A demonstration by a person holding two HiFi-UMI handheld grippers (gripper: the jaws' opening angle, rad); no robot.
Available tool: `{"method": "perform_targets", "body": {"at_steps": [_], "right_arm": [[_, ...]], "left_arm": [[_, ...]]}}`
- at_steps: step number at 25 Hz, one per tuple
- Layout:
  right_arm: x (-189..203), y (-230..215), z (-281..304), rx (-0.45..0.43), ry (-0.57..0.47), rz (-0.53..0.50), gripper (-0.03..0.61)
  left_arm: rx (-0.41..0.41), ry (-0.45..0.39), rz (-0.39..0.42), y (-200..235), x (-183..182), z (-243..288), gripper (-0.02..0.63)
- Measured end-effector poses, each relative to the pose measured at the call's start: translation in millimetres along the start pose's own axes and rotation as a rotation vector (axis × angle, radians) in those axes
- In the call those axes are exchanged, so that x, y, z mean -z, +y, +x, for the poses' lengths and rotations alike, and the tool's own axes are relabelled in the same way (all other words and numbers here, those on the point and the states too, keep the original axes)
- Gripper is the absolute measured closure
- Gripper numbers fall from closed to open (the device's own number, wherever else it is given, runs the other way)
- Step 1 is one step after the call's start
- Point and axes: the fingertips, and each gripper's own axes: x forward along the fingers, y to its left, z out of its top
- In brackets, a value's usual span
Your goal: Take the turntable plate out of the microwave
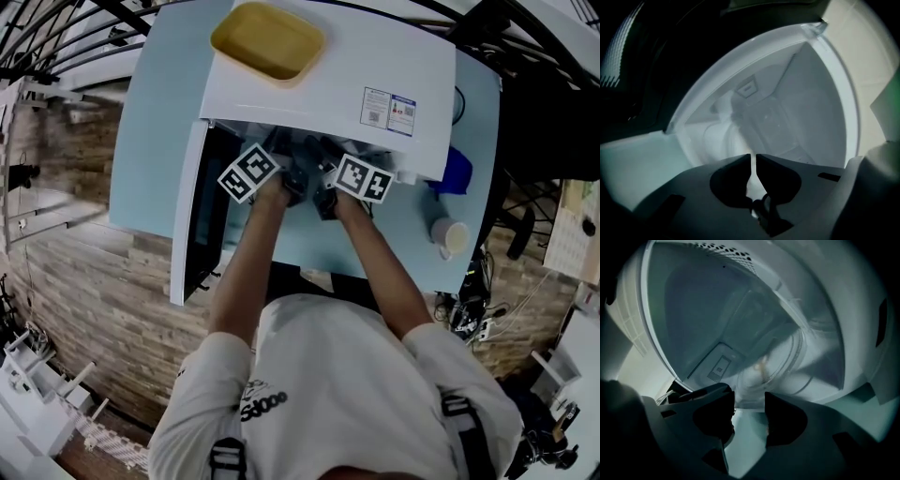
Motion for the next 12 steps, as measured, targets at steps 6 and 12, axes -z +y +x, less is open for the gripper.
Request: {"method": "perform_targets", "body": {"at_steps": [6,12], "right_arm": [[1.3,0.1,0.6,0.022,-0.032,0.037,0.399],[0.9,1.4,0.5,-0.017,-0.039,0.053,0.399]], "left_arm": [[-0.022,0.023,0.137,-24.3,-13.8,9.0,0.566],[-0.184,0.056,0.225,21.6,-7.6,-1.9,0.445]]}}
